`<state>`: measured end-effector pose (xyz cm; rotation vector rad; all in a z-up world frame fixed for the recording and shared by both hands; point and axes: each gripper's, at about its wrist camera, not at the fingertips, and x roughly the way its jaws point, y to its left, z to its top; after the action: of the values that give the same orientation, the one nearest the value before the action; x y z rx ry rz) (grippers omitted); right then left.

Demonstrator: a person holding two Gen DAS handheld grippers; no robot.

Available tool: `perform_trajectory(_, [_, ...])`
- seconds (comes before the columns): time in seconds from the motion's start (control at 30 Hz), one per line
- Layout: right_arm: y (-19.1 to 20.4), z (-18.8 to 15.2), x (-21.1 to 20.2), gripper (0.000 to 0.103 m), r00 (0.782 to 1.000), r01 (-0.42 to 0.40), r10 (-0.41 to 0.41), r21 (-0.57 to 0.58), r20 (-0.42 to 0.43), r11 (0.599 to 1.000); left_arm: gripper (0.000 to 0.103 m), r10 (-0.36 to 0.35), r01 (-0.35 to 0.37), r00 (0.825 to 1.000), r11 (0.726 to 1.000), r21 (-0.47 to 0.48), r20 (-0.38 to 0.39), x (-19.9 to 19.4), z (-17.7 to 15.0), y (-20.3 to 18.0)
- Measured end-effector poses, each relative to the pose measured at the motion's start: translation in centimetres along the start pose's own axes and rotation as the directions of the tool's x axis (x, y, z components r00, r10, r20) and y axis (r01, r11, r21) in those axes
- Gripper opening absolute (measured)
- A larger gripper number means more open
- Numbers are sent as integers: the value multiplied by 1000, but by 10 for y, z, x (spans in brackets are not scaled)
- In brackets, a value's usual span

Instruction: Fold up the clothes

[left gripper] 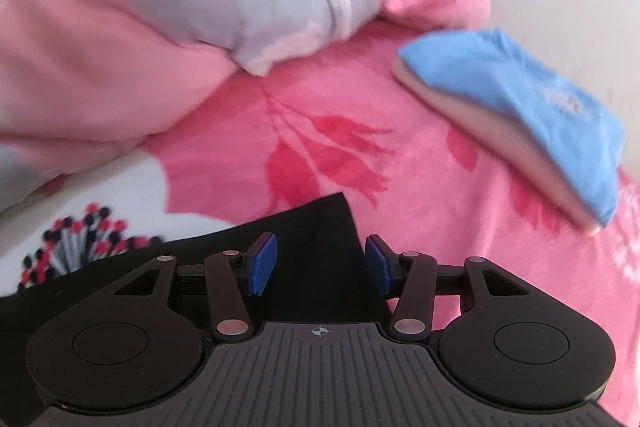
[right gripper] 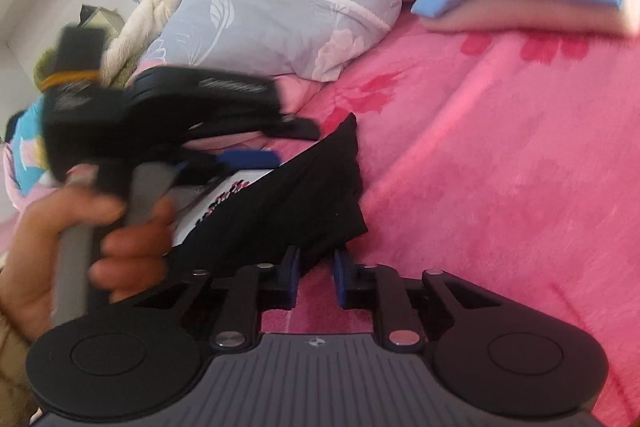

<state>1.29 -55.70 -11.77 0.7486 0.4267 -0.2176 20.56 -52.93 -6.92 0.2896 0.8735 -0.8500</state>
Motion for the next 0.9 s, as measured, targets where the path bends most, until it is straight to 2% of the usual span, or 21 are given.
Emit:
perform_trajectory(0.23, [-5, 0, -5, 16, 1000, -15, 14, 35, 24, 999, 41, 97, -96, 995, 995, 34, -31, 22, 6, -20])
perform_trajectory(0.33, [-8, 1, -18, 19, 994, 37, -43, 67, 99, 997, 38, 114, -113, 993, 993, 28, -29, 25, 8, -22])
perform_trajectory(0.4, [-10, 3, -18, 22, 992, 65, -74, 84, 102, 994, 35, 115, -115, 993, 993, 17, -31, 27, 9, -21])
perform_trajectory(0.53, [-4, 8, -5, 26, 993, 96, -99, 53, 66, 994, 27, 85, -86, 996, 995, -41, -13, 20, 10, -13])
perform_trajectory(0.63, [-1, 9, 1, 25, 994, 96, -98, 28, 58, 995, 13, 58, -57, 998, 995, -84, 5, 13, 10, -5])
perform_trajectory(0.7, [-2, 8, 2, 20, 995, 85, -87, 29, 59, 996, 5, 39, -37, 999, 993, -113, 18, 8, 11, 1])
perform_trajectory(0.8, [-3, 6, -1, 8, 995, 62, -65, 33, 73, 998, 3, 13, -7, 999, 988, -155, 38, 1, 11, 8])
perform_trajectory(0.9, [1, 6, -6, 6, 994, 40, -40, 10, 106, 999, 3, -13, 24, 998, 980, -196, 59, -6, 11, 16])
